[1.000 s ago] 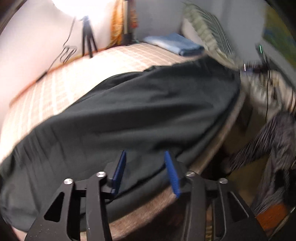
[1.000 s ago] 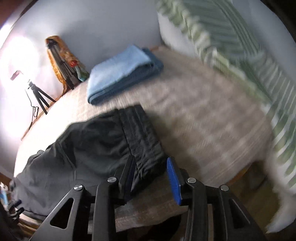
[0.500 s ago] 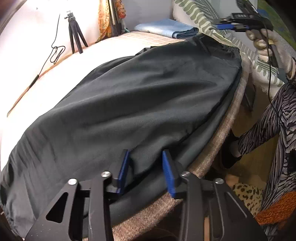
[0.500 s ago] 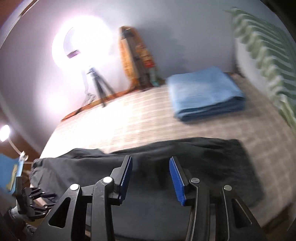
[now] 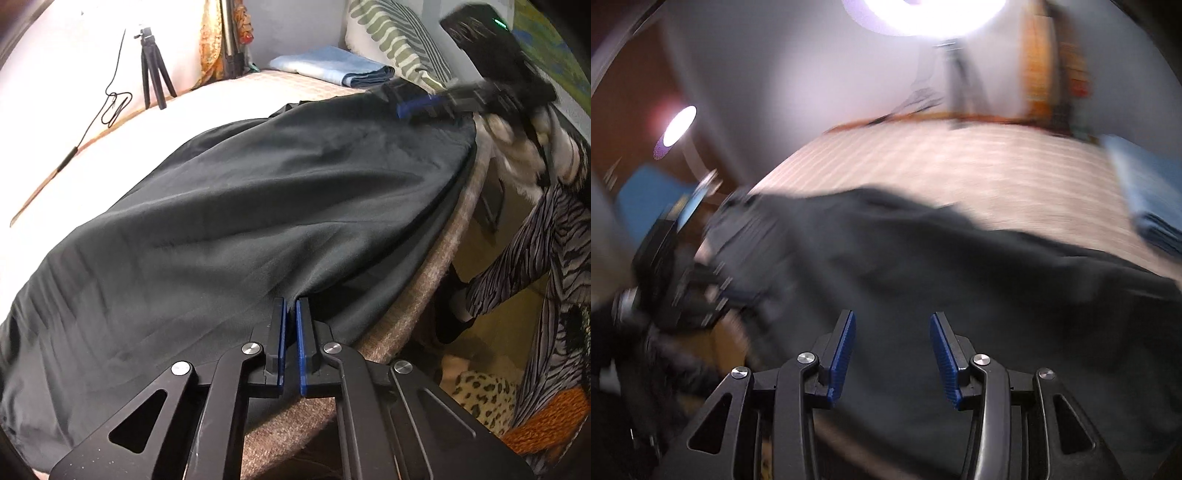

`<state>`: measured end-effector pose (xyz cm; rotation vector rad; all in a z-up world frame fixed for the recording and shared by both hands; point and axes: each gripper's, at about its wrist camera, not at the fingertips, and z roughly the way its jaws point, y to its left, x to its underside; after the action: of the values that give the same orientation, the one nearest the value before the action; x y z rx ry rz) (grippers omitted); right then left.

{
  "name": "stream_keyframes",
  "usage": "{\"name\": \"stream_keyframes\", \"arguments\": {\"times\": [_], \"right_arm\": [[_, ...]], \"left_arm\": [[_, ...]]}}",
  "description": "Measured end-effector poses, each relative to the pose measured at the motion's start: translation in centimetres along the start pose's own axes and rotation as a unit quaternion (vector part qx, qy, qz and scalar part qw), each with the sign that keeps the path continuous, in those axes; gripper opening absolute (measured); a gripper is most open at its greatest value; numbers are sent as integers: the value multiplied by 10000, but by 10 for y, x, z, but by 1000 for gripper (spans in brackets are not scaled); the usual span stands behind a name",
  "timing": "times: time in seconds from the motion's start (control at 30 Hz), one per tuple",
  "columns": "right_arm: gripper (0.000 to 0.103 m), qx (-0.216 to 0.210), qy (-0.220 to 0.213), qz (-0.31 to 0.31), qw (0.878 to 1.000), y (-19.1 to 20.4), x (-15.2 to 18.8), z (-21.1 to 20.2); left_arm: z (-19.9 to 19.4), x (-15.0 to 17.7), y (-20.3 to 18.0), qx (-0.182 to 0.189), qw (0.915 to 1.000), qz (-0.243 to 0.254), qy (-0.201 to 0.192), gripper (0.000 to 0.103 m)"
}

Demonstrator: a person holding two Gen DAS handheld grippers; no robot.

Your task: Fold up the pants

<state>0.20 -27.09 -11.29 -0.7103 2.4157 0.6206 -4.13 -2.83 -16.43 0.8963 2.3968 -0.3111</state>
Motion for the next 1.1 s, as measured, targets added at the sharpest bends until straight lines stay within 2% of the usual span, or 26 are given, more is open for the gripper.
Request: {"name": "stream_keyframes", "arguments": {"times": [0.07,0.17,0.3,0.4,0.5,0.57,0.7,0.8,0.87,0.9,0.97,1.03,1.1], "right_arm": [[45,-177,184,-416,9988,29,7,13],[45,-136,401,-962,9945,58,15,30],[44,68,565,-1569,9860,84,26,43],[43,458,569,-1898,9791,94,28,51],[7,767,662,-1957,9754,95,29,58],[0,659,672,-1837,9785,91,26,56],[0,243,821,-1762,9806,91,36,48],[0,234,922,-1842,9783,92,42,54],[0,195,979,-2008,9745,96,43,51],[1,158,942,-2063,9738,96,41,48],[6,24,847,-1943,9773,91,31,40],[35,-224,611,-1760,9822,83,17,27],[35,-441,304,-1517,9870,69,-2,12]], "left_arm": [[-1,-2,2,31,10000,-64,-28,3],[-4,-4,4,56,9998,-142,-100,3],[-8,-6,9,112,9993,-281,-200,3],[-9,-6,9,100,9993,-274,-219,3],[-11,-3,7,-6,9994,-272,-227,3],[-14,1,6,4,9993,-299,-228,2],[-15,18,-2,113,9994,-300,-97,2],[-14,25,-7,167,9996,-243,-15,2],[-18,26,-5,335,9988,-365,26,2],[-20,27,-5,299,9987,-408,2,2],[-25,23,0,267,9979,-581,-43,2],[-34,19,5,367,9963,-733,-246,5],[-45,12,14,404,9939,-891,-501,16]]}}
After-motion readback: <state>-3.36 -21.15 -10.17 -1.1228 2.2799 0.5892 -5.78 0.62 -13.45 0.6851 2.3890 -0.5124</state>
